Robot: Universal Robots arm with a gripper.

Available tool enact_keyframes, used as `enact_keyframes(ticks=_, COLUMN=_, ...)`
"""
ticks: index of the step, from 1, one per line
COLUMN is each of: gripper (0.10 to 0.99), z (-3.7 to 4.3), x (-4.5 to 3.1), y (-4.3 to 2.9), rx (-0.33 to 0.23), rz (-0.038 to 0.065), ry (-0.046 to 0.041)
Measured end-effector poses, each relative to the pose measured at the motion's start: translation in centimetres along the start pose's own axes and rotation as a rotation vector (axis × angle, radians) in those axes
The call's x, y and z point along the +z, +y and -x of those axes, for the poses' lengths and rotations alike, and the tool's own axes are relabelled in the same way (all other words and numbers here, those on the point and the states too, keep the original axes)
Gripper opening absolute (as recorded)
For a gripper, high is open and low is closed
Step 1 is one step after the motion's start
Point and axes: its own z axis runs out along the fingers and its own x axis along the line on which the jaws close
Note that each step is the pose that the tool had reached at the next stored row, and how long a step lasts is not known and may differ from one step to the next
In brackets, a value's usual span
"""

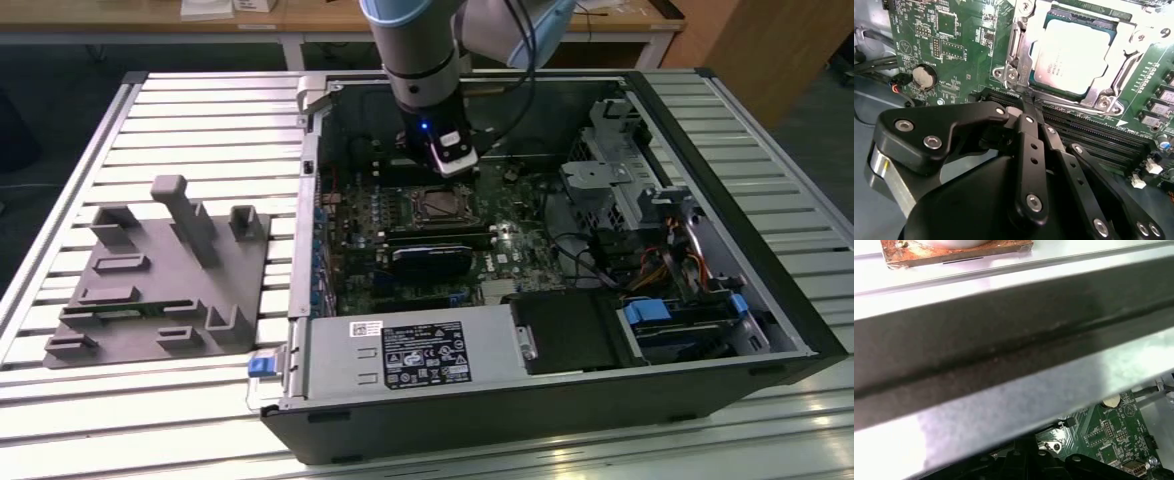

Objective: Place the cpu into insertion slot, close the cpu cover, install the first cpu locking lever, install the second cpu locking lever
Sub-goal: 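Install the first cpu locking lever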

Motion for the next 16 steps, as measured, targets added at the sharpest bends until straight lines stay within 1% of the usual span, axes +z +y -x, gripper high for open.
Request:
enact_keyframes(ticks=3, gripper=0.106, z=-0.03, x=0.12, y=-0.04, rx=0.0, rz=-0.001, ry=-0.0001)
enact_keyframes(ticks=4, gripper=0.106, z=-0.04, x=0.21, y=-0.03, rx=0.0, rz=0.002, ry=-0.0003)
enact_keyframes(ticks=7, gripper=0.106, z=-0.05, x=0.27, y=-0.07, rx=0.0, rz=0.0, ry=-0.0001)
enact_keyframes(ticks=12, gripper=0.106, z=-0.05, x=0.31, y=-0.08, rx=0.0, rz=0.002, ry=0.0003)
enact_keyframes(ticks=16, gripper=0.106, z=0.02, x=0.0, y=0.0, rx=0.0, rz=0.002, ry=0.0002)
